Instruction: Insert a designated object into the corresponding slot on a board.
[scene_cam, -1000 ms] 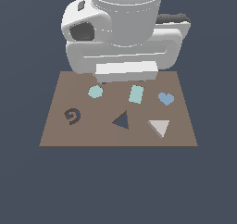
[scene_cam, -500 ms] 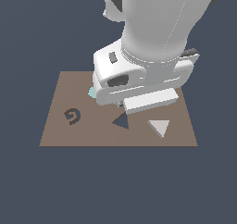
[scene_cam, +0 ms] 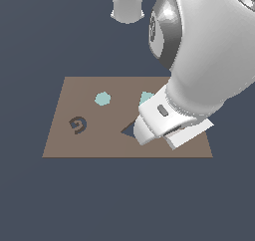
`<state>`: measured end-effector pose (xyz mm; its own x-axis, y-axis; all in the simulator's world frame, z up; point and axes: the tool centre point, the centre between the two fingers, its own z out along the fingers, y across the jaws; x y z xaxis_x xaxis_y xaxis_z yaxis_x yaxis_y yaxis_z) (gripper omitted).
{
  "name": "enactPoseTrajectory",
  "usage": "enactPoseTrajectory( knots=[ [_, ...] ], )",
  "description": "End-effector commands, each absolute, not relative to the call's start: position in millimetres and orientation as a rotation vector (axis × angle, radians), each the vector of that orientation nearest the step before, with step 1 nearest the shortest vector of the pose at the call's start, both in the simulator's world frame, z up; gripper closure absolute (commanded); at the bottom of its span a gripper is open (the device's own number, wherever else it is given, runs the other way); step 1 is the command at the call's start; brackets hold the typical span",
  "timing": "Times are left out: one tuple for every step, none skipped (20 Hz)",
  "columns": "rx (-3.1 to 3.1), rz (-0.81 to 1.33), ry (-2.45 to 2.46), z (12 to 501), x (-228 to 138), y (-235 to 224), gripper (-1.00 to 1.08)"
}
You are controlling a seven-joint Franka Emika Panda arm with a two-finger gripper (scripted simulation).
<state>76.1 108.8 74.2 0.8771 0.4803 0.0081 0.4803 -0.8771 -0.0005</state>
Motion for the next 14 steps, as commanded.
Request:
enactPoseTrajectory(
  knots=[
    [-3.024,-0.008,-0.844,64.6,80.2,119.5,-0.92],
    [-3.019,-0.007,-0.865,61.5,81.2,123.0,-0.92],
    [-3.014,-0.005,-0.883,58.7,82.0,126.1,-0.92],
    [-3.009,-0.004,-0.899,56.3,82.6,128.8,-0.92],
    [-3.006,-0.003,-0.912,54.3,83.2,131.2,-0.92],
    [-3.003,-0.002,-0.923,52.7,83.6,133.0,-0.92],
    [-3.000,-0.001,-0.931,51.5,84.0,134.5,-0.92],
    [-2.998,-0.001,-0.937,50.6,84.2,135.5,-0.92],
    [-2.997,0.000,-0.941,50.0,84.3,136.2,-0.92],
    [-2.997,0.000,-0.942,49.8,84.3,136.4,-0.92],
    [-2.998,0.001,-0.936,50.3,83.6,135.8,-0.92],
    [-2.998,0.001,-0.936,49.9,83.6,135.8,-0.92],
    [-2.998,0.001,-0.936,48.7,83.7,135.6,-0.92],
    [-2.998,0.001,-0.937,46.7,83.7,135.9,-0.92]
  ],
)
